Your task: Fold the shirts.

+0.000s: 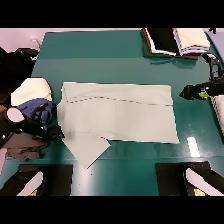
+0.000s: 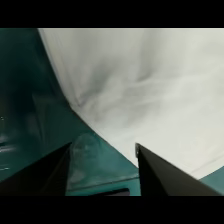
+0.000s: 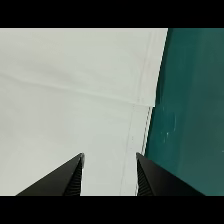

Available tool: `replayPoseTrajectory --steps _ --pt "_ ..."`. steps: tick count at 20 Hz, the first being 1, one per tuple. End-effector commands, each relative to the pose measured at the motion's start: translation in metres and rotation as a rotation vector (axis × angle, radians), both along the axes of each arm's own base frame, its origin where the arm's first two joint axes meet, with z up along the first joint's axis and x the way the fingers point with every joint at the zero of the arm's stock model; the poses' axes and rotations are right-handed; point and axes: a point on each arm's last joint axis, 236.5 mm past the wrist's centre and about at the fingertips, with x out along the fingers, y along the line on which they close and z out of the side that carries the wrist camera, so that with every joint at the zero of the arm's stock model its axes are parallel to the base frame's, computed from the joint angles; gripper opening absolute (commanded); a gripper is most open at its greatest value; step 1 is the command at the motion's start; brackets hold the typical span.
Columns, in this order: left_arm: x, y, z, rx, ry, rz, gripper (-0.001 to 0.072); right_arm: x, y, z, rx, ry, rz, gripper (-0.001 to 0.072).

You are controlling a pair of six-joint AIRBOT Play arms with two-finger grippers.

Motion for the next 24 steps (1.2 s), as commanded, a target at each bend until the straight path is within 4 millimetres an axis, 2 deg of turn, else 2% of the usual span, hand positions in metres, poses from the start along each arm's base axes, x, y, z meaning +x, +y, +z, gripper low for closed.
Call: replayPoseTrajectory --steps 1,7,8,9,10,12,14,16,17,18,20,22,24 --pt "-0.016 -0.015 -0.020 -0.062 0.021 0.071 0.0482 -0.005 0.001 0.001 0.001 -0.001 0.001 0.0386" --pt "-0.016 -0.043 -0.029 -0.190 -0.001 0.125 0.0479 -0.004 0.016 0.005 0.072 -0.011 0.006 0.0386" --pt "-0.016 -0.045 -0.029 -0.189 -0.009 0.102 0.0424 -0.004 0.018 0.005 0.077 -0.009 0.007 0.0386" --pt "-0.015 -0.047 -0.026 -0.190 -0.021 0.073 0.0145 -0.008 0.018 0.004 0.076 0.007 0.012 0.0386" --pt "-0.012 -0.048 -0.021 -0.193 -0.036 0.046 0.0023 -0.013 0.016 0.000 0.073 0.030 0.016 0.0386" --pt "-0.003 -0.049 -0.007 -0.196 -0.068 0.005 0.0023 -0.033 0.004 -0.016 0.083 0.103 -0.014 0.0386" --pt "0.007 -0.049 0.008 -0.200 -0.102 -0.015 0.0023 -0.068 -0.016 -0.044 0.105 0.207 -0.083 0.0386" --pt "0.018 -0.049 0.019 -0.198 -0.144 -0.034 0.0023 -0.112 -0.034 -0.079 0.150 0.319 -0.155 0.0400" --pt "0.022 -0.049 0.023 -0.194 -0.163 -0.044 0.0023 -0.135 -0.039 -0.098 0.193 0.386 -0.219 0.0519" --pt "0.026 -0.048 0.027 -0.194 -0.176 -0.045 0.0022 -0.153 -0.041 -0.115 0.239 0.440 -0.276 0.0536" --pt "0.030 -0.048 0.031 -0.190 -0.197 -0.060 0.0023 -0.179 -0.029 -0.143 0.344 0.534 -0.320 0.0532" --pt "0.035 -0.047 0.031 -0.184 -0.217 -0.053 0.0023 -0.181 -0.011 -0.159 0.416 0.569 -0.324 0.0501" --pt "0.036 -0.046 0.031 -0.183 -0.221 -0.051 0.0023 -0.178 0.005 -0.165 0.437 0.598 -0.276 0.0496"
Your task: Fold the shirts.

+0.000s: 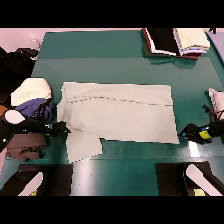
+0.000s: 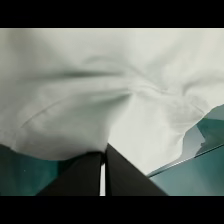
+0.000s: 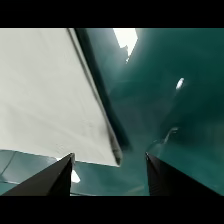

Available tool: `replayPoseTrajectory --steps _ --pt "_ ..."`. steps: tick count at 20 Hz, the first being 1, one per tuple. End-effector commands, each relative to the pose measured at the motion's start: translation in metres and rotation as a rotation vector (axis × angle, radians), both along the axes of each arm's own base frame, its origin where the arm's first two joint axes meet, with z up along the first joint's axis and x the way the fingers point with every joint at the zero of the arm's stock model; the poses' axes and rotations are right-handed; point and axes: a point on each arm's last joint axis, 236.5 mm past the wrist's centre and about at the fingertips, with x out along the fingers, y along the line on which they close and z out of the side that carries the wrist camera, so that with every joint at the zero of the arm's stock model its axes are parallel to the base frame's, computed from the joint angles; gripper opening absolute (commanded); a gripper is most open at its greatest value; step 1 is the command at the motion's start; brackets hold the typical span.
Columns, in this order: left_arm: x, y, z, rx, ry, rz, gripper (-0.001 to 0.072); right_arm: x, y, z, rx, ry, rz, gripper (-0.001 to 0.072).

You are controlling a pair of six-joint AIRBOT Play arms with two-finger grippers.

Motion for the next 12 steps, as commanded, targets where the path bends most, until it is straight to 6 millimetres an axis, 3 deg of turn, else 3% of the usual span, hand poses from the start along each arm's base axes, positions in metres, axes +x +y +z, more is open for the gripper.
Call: replayPoseTrajectory --steps 1,3,5,7,10,12 --pt "0.006 0.001 0.003 0.005 -0.028 -0.001 0.0023 -0.009 0.030 -0.018 0.100 0.054 0.027 0.0450" --pt "0.004 0.003 0.001 0.019 -0.023 -0.009 0.0023 -0.001 0.045 -0.021 0.119 0.046 0.062 0.0381" --pt "-0.004 0.007 -0.002 0.040 0.000 -0.039 0.0023 0.005 0.049 -0.023 0.096 0.023 0.105 0.0154" --pt "-0.012 0.010 0.004 0.062 -0.010 -0.063 0.0022 0.012 0.052 -0.013 0.088 0.005 0.159 0.0015" --pt "-0.033 0.022 0.022 0.128 -0.035 -0.059 0.0021 0.019 0.039 0.012 -0.015 -0.051 0.258 0.0014" --pt "-0.057 0.023 0.033 0.137 -0.023 -0.089 0.0022 0.012 0.022 0.028 -0.123 -0.061 0.307 0.0015"
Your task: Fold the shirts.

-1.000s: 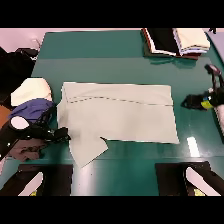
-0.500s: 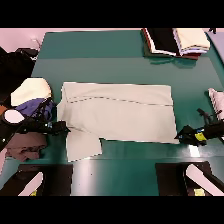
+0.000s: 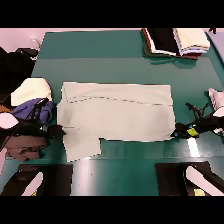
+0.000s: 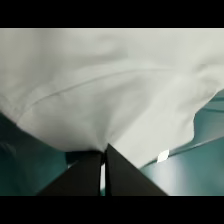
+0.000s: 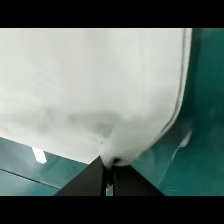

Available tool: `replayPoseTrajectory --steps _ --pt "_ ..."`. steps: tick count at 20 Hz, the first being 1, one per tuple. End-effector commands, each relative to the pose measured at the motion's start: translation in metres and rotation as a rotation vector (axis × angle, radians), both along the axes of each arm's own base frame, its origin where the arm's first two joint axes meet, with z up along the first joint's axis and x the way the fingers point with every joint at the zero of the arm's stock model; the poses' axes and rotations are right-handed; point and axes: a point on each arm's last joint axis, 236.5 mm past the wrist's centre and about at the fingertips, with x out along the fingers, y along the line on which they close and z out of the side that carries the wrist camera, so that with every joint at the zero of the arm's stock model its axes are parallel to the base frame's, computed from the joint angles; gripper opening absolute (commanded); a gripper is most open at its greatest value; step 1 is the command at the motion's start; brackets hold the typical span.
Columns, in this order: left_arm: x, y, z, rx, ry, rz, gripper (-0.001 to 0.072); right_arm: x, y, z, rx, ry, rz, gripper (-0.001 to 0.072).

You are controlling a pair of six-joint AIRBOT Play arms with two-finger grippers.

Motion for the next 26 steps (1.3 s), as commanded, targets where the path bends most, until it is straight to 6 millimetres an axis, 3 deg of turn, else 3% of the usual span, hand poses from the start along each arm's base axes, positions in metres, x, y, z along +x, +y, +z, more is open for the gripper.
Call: replayPoseTrajectory --steps 1,4,6,10,14,17,20,24,25,26 --pt "-0.041 0.005 0.014 0.036 0.047 -0.027 0.0022 -0.014 -0.022 0.029 -0.154 -0.021 0.086 0.0014" --pt "-0.059 -0.005 0.021 -0.009 0.086 -0.062 0.0022 -0.028 -0.040 0.046 -0.266 -0.056 0.100 0.0013" --pt "-0.047 -0.008 0.020 -0.006 0.050 -0.061 0.0021 -0.021 -0.047 0.053 -0.306 -0.113 0.090 0.0013" --pt "0.012 -0.006 0.019 0.022 -0.053 -0.037 0.0022 0.023 -0.053 0.064 -0.292 -0.175 0.066 0.0013" --pt "0.095 0.015 0.025 0.117 -0.138 -0.003 0.0023 0.091 -0.060 0.076 -0.257 -0.253 0.033 0.0013" --pt "0.143 0.018 0.019 0.132 -0.145 0.018 0.0024 0.135 -0.056 0.077 -0.230 -0.278 0.054 0.0012" --pt "0.175 0.020 0.005 0.136 -0.140 0.035 0.0024 0.173 -0.046 0.071 -0.223 -0.286 0.098 0.0014" --pt "0.197 0.022 -0.002 0.137 -0.174 0.072 0.0027 0.208 -0.032 0.062 -0.189 -0.290 0.132 0.0024" --pt "0.201 0.022 0.001 0.136 -0.190 0.080 0.0195 0.217 -0.026 0.063 -0.145 -0.307 0.119 0.0194" --pt "0.204 0.022 0.006 0.130 -0.194 0.099 0.0486 0.226 -0.022 0.067 -0.101 -0.325 0.090 0.0387"
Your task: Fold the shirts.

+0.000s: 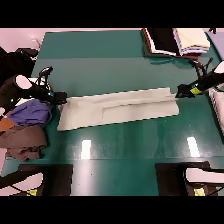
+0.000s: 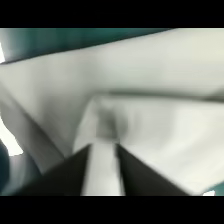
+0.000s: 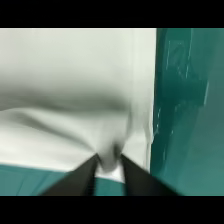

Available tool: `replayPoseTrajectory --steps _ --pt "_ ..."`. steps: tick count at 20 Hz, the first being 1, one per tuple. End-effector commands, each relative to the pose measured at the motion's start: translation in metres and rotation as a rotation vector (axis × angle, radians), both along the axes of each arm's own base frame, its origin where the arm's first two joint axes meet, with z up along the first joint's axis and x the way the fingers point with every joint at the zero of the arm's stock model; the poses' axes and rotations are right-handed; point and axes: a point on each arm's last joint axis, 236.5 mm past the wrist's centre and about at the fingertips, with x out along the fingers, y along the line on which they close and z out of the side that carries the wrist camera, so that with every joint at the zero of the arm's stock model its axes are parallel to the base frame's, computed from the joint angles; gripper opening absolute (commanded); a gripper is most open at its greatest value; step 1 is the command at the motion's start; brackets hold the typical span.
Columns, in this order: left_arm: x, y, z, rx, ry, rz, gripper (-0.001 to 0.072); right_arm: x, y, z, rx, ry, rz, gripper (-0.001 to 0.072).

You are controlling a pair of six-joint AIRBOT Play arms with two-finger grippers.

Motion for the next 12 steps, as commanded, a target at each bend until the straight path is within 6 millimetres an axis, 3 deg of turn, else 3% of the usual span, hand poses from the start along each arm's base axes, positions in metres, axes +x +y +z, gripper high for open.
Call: replayPoseTrajectory --steps 1,3,4,5,6,7,10,12 --pt "0.021 -0.002 0.010 -0.030 -0.039 0.065 0.0551 0.034 0.020 0.007 0.149 -0.050 -0.010 0.0419" --pt "0.024 -0.004 0.024 -0.036 -0.048 0.052 0.0550 0.036 0.013 0.014 0.200 -0.074 -0.013 0.0422" --pt "0.025 -0.007 0.029 -0.050 -0.048 0.048 0.0549 0.032 0.001 0.013 0.201 -0.068 -0.028 0.0476" --pt "0.025 -0.013 0.033 -0.077 -0.045 0.048 0.0429 0.025 -0.014 0.009 0.205 -0.052 -0.056 0.0520" --pt "0.024 -0.018 0.036 -0.105 -0.042 0.048 0.0182 0.017 -0.028 0.003 0.220 -0.033 -0.093 0.0535" --pt "0.025 -0.026 0.039 -0.141 -0.049 0.037 0.0027 0.008 -0.039 -0.006 0.245 -0.014 -0.131 0.0534" --pt "0.029 -0.050 0.052 -0.246 -0.069 0.044 0.0024 -0.018 -0.055 -0.041 0.332 0.057 -0.199 0.0522" --pt "0.024 -0.075 0.050 -0.244 -0.069 -0.011 0.0024 -0.030 -0.049 -0.068 0.382 0.129 -0.203 0.0502"
